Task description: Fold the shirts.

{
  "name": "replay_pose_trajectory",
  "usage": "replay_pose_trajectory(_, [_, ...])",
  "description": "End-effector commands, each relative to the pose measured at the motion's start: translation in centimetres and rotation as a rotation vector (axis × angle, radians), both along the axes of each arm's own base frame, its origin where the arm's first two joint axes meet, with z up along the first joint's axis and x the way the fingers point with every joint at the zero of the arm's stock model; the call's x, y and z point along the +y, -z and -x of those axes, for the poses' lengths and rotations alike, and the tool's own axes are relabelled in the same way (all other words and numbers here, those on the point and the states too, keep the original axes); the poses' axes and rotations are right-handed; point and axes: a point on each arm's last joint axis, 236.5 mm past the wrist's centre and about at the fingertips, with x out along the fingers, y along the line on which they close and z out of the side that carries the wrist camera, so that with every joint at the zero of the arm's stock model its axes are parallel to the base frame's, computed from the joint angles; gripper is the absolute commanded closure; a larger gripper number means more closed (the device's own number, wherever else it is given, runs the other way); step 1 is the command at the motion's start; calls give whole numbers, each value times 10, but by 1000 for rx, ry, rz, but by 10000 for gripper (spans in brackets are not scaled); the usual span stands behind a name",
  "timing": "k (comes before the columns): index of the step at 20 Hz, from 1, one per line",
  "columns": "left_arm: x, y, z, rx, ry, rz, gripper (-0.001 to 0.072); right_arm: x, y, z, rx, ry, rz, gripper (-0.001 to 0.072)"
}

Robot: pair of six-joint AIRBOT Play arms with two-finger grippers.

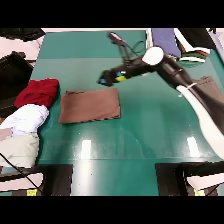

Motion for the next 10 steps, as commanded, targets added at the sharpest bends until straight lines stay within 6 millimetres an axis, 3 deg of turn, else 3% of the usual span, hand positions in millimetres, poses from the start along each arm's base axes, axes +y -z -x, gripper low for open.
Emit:
replay_pose_trajectory(1, [-23, -2, 6, -10, 53, -11, 683, -99, 74, -4, 209, 207, 113, 186])
replay_pose_trajectory(2, [-31, -1, 7, -9, 71, -12, 683, -110, 94, 2, 288, 253, 93, 78])
replay_pose_trajectory(5, [-52, 10, 7, 8, 124, -22, 683, -109, 141, 11, 478, 347, -8, 82])
replay_pose_trajectory(10, [-67, 26, 7, 51, 158, -19, 683, -30, 169, 16, 569, 254, -117, 83])
